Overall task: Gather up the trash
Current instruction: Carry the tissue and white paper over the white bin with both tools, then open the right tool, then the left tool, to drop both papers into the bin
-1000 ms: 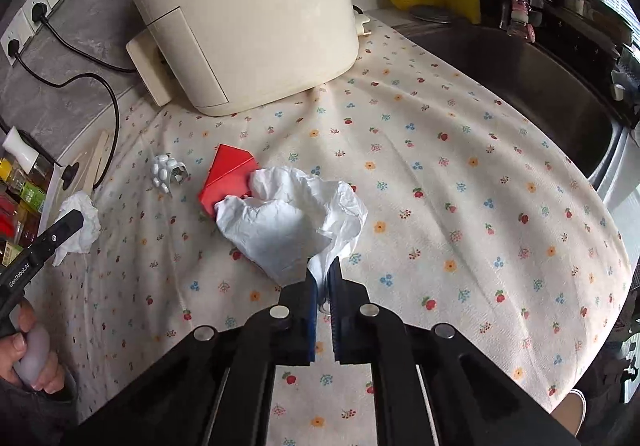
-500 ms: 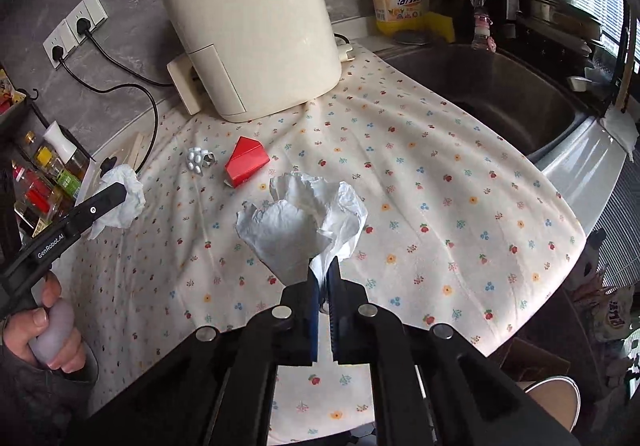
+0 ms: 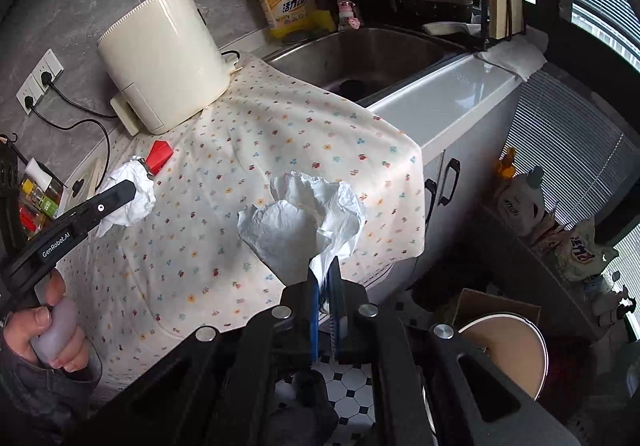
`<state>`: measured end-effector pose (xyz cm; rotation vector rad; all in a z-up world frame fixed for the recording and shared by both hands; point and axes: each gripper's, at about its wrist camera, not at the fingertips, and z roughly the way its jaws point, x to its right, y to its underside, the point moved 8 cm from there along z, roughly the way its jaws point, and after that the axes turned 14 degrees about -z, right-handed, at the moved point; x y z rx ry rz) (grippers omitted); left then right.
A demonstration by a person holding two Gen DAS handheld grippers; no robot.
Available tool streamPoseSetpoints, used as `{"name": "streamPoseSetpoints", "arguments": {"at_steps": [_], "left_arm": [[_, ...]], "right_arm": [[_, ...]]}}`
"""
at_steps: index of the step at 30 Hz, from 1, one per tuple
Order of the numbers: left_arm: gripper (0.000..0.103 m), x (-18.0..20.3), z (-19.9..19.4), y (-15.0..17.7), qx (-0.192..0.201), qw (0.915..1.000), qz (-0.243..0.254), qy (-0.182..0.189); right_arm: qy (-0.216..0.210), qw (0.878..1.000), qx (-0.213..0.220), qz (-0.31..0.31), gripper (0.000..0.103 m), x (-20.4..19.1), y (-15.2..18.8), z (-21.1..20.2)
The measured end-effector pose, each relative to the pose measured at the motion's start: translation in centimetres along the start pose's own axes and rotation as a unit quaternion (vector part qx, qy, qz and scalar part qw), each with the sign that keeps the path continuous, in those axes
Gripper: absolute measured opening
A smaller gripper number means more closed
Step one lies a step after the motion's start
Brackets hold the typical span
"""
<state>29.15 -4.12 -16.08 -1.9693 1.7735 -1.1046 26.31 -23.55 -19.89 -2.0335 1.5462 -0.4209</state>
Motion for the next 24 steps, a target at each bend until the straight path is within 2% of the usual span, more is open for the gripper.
{"name": "streamPoseSetpoints", "arguments": {"at_steps": [7,15,22,24], "left_arm": [[0.017,7.7,1.8,2.5,-0.026,0.9980,0.047,0.033],[0.017,15.0,4.2,6.7,-0.062,0.9931,0.077,0.063],[0.017,20.9,6.1,10.8,-0.090,0.9884,0.086,0.088],[0.017,22.1,6.5,12.1,-0.097,0.9875,0.086,0.090]], "right_arm": [[0.025,0.999,-0.002,0.046,0.006,6.3,4.1,-2.9],[0.051,0.995,-0.011,0.088,0.006,12.6,9.1,-5.8],[0.061,0.991,-0.047,0.112,0.008,17.3,14.7,-6.6],[0.060,0.989,-0.066,0.117,0.013,18.4,16.4,-6.3]]}}
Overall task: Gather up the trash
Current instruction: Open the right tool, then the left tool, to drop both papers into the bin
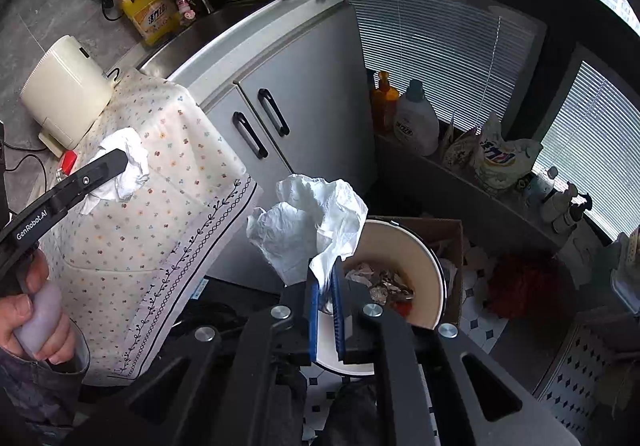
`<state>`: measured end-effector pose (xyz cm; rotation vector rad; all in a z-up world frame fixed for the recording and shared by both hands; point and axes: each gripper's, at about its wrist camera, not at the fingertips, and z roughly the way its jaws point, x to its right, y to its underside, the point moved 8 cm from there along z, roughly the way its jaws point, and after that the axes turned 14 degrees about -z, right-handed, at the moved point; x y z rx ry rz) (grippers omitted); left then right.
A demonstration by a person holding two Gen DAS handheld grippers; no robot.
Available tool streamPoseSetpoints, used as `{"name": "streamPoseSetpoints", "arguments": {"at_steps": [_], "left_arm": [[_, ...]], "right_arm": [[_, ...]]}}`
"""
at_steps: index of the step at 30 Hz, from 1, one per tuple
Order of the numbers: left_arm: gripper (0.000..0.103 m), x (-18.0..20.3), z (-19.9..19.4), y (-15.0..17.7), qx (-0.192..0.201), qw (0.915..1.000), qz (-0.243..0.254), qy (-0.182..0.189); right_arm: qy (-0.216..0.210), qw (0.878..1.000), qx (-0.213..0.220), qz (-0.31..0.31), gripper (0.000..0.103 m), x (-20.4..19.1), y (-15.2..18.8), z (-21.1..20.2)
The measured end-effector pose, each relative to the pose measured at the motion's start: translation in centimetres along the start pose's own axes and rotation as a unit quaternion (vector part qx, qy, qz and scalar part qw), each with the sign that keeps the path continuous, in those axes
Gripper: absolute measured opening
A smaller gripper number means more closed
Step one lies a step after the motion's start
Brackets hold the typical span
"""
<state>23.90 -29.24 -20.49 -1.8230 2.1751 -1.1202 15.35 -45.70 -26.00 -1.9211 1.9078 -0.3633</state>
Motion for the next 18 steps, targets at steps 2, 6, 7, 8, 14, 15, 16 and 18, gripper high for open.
{"name": "streamPoseSetpoints", "arguments": {"at_steps": [2,6,7,8,14,15,16,18], "left_arm": [[0.017,1.1,0.7,0.9,-0.008,1.0000,0.002,0.002],[0.017,2.6,2.0,2.3,-0.023,0.9997,0.005,0.002],[0.017,2.9,2.3,2.6,-0.026,0.9996,0.004,0.002],[0.017,3.2,2.7,2.9,-0.030,0.9995,0.004,0.002],[0.017,5.3,4.6,4.0,-0.049,0.9987,0.009,0.011],[0.017,5.7,4.9,4.2,-0.054,0.9984,0.011,0.014],[0.017,6.2,5.4,4.5,-0.060,0.9980,0.014,0.016],[0.018,7.1,6.3,5.2,-0.077,0.9965,0.023,0.021]], "right_arm": [[0.000,1.000,-0.016,0.007,0.047,1.3,1.3,0.5],[0.004,1.000,-0.022,0.016,0.056,3.5,2.7,0.7],[0.003,1.000,-0.022,0.020,0.056,4.0,2.9,0.7],[0.003,0.999,-0.021,0.024,0.057,4.7,3.2,0.5],[0.017,0.999,-0.012,0.037,0.065,7.3,3.7,-0.6],[0.019,0.999,-0.009,0.039,0.066,7.6,3.7,-0.8],[0.023,0.999,-0.007,0.040,0.067,7.9,3.8,-1.0],[0.030,0.999,-0.006,0.043,0.068,8.4,4.0,-1.3]]}}
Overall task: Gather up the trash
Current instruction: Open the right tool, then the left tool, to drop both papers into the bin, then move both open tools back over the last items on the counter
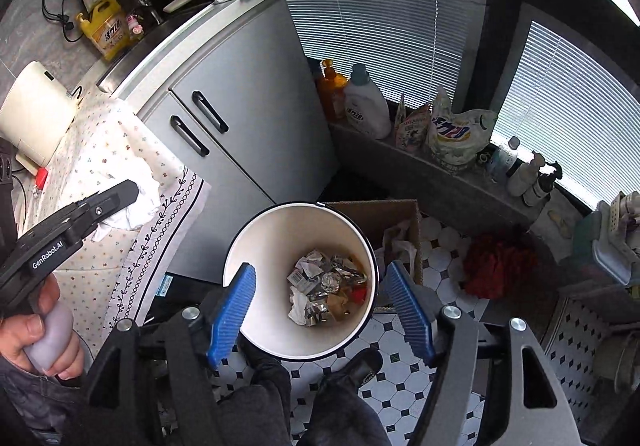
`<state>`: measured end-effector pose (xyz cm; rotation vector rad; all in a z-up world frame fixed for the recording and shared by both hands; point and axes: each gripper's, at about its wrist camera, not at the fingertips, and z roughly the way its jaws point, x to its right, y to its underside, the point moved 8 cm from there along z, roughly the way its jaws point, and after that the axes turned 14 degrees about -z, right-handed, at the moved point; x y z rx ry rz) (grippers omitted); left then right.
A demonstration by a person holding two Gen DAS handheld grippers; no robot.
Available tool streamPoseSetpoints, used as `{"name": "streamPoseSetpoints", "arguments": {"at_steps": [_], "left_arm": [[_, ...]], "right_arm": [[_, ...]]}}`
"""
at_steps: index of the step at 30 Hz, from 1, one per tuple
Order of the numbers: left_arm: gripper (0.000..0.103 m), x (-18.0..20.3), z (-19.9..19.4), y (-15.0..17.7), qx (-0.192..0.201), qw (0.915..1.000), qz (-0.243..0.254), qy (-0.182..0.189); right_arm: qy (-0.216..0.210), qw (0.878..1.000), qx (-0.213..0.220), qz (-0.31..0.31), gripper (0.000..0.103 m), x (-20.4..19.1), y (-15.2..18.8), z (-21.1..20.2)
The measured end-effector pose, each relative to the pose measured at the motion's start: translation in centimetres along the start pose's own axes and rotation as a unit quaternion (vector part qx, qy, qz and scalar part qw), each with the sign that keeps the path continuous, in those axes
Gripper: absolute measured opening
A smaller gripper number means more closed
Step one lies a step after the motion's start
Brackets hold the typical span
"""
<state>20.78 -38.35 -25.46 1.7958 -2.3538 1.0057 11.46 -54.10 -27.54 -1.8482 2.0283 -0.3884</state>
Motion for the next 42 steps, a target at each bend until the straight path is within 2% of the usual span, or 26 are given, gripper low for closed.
{"name": "streamPoseSetpoints", "arguments": {"at_steps": [3,5,8,14,17,24,34,42], "left_arm": [[0.029,1.2,2.2,1.7,-0.044,0.9987,0.027,-0.002],[0.070,1.2,3.2,2.4,-0.063,0.9975,0.031,-0.011],[0.091,0.8,3.5,2.7,-0.077,0.9968,0.018,0.002],[0.095,-1.8,1.0,1.1,-0.056,0.9984,0.007,-0.003],[0.096,-4.1,-1.4,-0.4,-0.030,0.9995,-0.002,-0.012],[0.097,-11.1,-7.0,-2.8,0.021,0.9979,-0.045,-0.042],[0.097,-21.5,-14.7,-4.8,0.079,0.9887,-0.103,-0.075],[0.097,-27.9,-20.1,-6.0,0.120,0.9793,-0.130,-0.098]], "right_arm": [[0.006,1.000,-0.001,0.008,0.068,0.6,0.5,-0.2],[0.012,1.000,-0.005,0.014,0.069,1.1,0.9,-0.2],[0.018,0.999,-0.011,0.027,0.069,1.3,1.4,-0.1],[0.019,1.000,-0.005,0.024,0.073,-0.5,0.3,0.2],[0.011,1.000,0.006,0.008,0.077,-2.9,-1.2,0.2],[-0.019,0.999,0.030,-0.038,0.078,-10.4,-5.2,0.3],[-0.052,0.993,0.053,-0.093,0.080,-21.2,-10.0,0.7],[-0.077,0.986,0.068,-0.129,0.081,-29.0,-13.1,0.6]]}}
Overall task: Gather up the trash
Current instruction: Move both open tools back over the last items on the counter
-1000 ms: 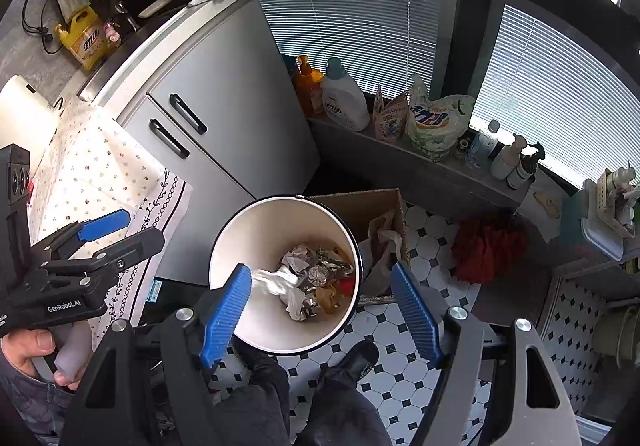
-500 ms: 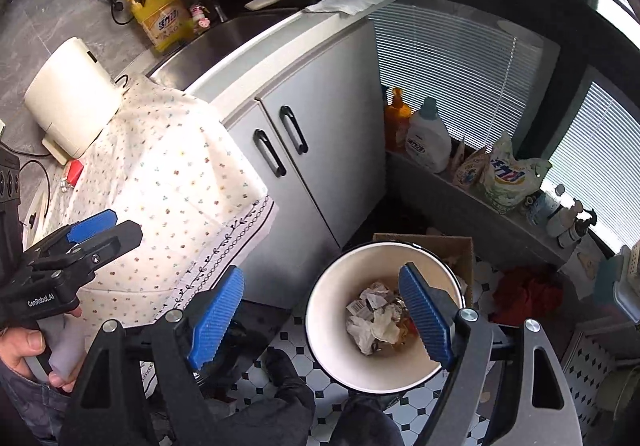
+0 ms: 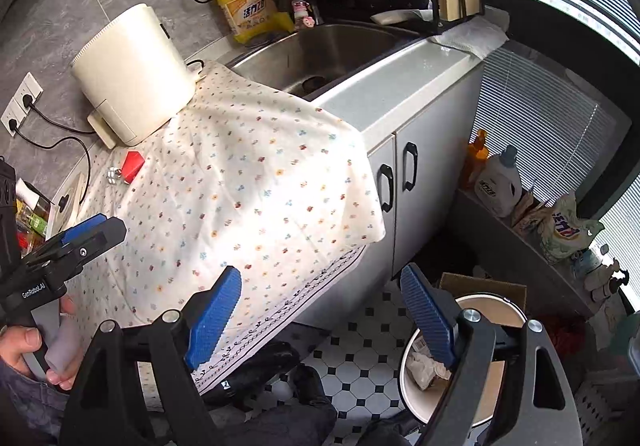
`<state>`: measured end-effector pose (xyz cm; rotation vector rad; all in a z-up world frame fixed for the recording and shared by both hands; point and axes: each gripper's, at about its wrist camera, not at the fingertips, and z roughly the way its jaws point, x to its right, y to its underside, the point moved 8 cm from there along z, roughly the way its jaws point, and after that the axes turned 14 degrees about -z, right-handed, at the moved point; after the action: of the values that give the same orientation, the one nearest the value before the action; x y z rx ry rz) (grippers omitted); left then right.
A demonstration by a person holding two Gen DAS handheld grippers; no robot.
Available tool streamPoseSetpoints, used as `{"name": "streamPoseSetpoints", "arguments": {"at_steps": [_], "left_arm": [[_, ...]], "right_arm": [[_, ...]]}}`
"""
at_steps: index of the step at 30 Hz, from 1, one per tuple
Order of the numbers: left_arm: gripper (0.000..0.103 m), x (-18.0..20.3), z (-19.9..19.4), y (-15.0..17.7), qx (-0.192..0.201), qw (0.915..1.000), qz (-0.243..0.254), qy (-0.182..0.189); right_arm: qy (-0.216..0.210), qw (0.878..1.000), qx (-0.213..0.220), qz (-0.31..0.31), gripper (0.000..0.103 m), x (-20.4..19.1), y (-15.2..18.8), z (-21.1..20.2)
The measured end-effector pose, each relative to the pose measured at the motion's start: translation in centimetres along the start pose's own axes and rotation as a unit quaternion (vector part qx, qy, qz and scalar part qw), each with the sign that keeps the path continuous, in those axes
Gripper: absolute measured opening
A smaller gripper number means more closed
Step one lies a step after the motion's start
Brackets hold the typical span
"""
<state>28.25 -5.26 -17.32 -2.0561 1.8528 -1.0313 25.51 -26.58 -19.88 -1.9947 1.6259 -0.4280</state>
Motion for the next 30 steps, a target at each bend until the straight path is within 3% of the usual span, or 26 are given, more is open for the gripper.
{"name": "streamPoseSetpoints", "arguments": {"at_steps": [18,30], "left_arm": [[0.097,-14.9,-5.3,-6.1,0.072,0.9940,-0.051,-0.064],[0.097,-22.3,-3.1,-10.5,0.074,0.9921,-0.073,-0.069]], "right_arm": [[-0.056,0.995,0.032,-0.076,0.085,-15.2,-8.9,5.7],[-0.070,0.992,0.014,-0.101,0.079,-22.4,-13.1,11.6]]}}
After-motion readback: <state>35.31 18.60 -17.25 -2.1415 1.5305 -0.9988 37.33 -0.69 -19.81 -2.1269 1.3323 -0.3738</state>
